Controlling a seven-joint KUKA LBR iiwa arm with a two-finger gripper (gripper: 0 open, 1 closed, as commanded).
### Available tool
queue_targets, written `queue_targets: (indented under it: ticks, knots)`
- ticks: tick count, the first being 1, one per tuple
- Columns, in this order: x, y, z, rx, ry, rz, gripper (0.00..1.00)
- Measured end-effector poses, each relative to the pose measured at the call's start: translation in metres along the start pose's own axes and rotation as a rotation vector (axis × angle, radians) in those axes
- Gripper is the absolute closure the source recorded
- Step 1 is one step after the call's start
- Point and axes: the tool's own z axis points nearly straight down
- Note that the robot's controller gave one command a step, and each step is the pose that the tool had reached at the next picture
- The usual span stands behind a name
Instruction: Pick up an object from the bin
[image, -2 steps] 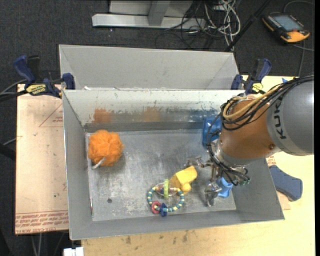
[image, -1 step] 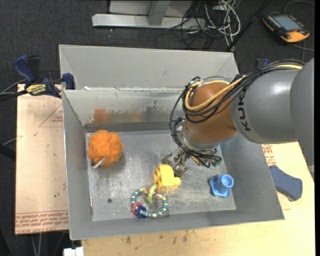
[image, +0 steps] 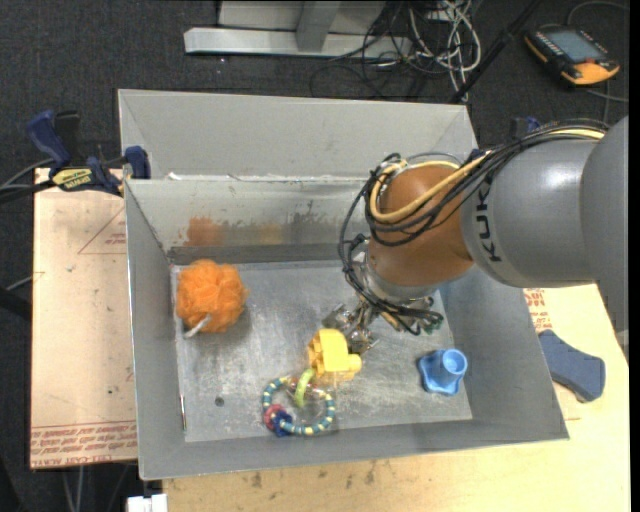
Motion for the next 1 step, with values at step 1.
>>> queue_targets:
  ticks: [1]
  knots:
    - [0.0025, 0.0019, 0.0000, 0.001, -0.002, -0.016, 1.00]
